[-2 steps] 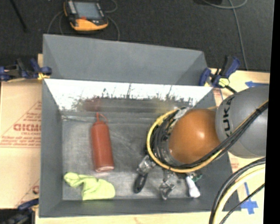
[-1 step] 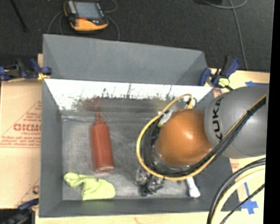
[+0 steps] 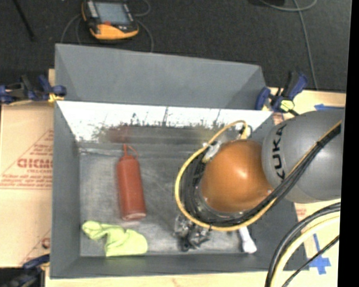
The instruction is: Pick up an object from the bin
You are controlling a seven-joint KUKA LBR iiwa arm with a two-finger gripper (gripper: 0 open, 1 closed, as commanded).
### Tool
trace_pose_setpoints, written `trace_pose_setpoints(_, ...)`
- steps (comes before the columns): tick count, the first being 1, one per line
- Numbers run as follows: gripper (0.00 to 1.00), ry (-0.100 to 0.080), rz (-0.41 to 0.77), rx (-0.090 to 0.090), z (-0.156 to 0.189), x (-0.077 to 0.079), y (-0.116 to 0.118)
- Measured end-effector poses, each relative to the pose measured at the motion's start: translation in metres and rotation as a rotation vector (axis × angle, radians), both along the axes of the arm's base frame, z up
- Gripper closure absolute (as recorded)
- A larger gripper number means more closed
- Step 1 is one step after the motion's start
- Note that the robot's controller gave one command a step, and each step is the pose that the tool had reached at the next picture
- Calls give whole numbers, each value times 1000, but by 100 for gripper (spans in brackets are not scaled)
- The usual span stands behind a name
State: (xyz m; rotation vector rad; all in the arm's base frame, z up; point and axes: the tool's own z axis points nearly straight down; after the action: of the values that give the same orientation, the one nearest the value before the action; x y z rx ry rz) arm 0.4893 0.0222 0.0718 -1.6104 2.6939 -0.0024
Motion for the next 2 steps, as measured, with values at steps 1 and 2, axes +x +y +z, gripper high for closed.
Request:
trace_pose_setpoints(1, 100, 8, 37, 1, 49, -1, 1)
trace_pose_setpoints(2, 100, 7, 24, 1, 116, -6, 12)
